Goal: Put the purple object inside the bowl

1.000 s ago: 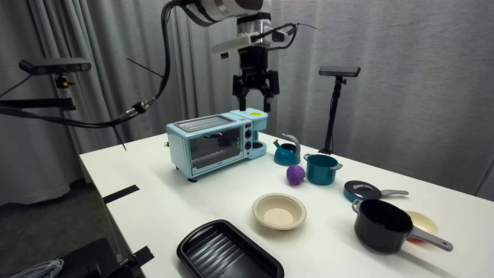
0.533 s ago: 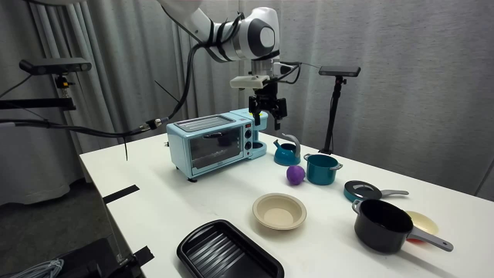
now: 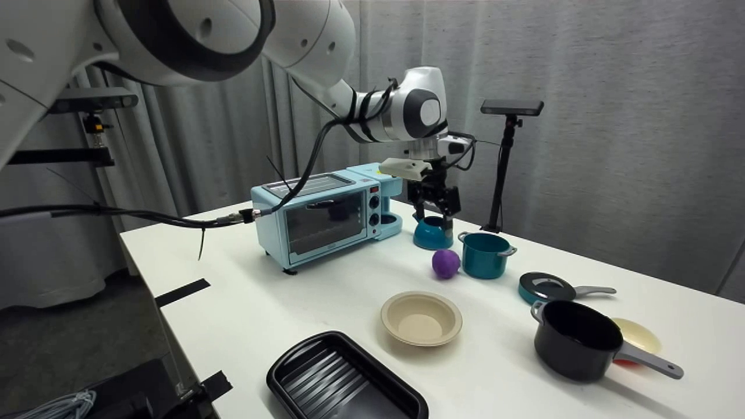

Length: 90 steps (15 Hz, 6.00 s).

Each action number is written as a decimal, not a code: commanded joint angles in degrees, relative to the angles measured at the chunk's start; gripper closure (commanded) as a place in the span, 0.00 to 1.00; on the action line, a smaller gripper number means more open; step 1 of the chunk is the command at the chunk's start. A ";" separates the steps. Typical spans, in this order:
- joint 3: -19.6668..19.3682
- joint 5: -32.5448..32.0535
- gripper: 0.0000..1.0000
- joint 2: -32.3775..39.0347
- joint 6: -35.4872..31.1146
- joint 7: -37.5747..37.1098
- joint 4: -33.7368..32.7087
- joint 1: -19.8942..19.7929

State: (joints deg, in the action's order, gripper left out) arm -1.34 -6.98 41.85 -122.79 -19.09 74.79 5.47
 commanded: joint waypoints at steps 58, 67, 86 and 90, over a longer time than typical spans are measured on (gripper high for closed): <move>-4.19 4.75 0.94 -12.71 7.11 -3.92 27.49 -1.49; -6.38 4.53 0.94 -10.86 6.75 -7.73 28.53 -2.35; -7.16 4.96 0.00 -17.86 0.62 -9.69 29.12 -3.20; -6.84 4.47 0.00 -17.11 1.70 -9.40 27.52 -3.29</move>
State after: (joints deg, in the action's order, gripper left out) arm -8.71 -2.26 24.74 -121.24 -28.36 102.44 2.67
